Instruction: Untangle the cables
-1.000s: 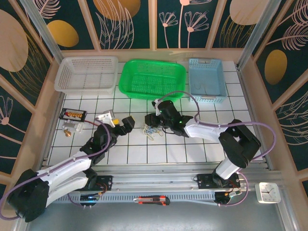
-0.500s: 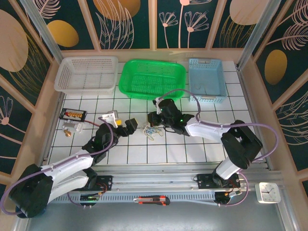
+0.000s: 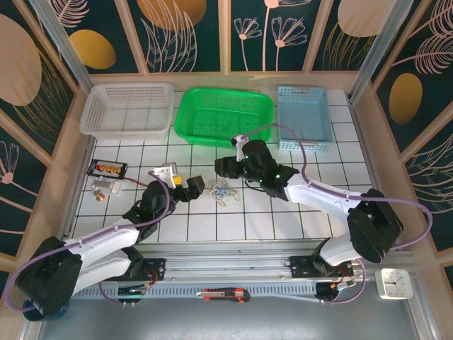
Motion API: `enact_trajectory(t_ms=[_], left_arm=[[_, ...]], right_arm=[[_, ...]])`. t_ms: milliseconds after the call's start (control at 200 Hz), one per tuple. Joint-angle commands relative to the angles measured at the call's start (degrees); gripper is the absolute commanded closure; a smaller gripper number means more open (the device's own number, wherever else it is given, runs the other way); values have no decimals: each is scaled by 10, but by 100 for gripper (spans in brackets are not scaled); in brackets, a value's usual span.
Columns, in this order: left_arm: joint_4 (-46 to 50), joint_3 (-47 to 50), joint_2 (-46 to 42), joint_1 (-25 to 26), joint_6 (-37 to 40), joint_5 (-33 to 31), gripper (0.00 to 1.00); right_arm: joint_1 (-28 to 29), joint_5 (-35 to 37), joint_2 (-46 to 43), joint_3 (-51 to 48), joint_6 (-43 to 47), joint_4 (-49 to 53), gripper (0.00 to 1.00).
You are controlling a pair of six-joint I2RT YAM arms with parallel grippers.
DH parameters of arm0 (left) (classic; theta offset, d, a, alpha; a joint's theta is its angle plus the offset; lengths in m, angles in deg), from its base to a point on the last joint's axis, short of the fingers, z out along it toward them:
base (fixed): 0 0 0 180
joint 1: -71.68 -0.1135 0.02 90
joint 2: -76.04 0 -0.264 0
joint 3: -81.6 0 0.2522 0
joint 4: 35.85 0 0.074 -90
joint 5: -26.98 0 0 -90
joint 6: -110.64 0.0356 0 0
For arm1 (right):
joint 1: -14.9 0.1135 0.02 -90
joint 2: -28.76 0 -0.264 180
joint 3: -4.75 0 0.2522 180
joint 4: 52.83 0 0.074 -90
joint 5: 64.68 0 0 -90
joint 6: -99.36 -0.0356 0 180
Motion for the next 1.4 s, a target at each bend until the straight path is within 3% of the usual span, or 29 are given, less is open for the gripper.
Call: enact_trajectory(t_ms=[0,751,876,1006,1396], left_arm=[[-21,-11,2,-3,8,7,1],[-25,-11,2,-3,3,8,1],[-26,-13,3,-3,3,8,1],[-27,-14,3,-3,5,10,1],[-26,-8,-5,-3,21,19,1]], right_arm=[[-2,9,4,-31,-10,-2,46],[12,-19,79,-43,-30,-54,59],[13,-19,82,-42,-31,-55,69],[13,-23,81,-38,-27,-52,100],[12,-17,22,-6,-12,-21,100]])
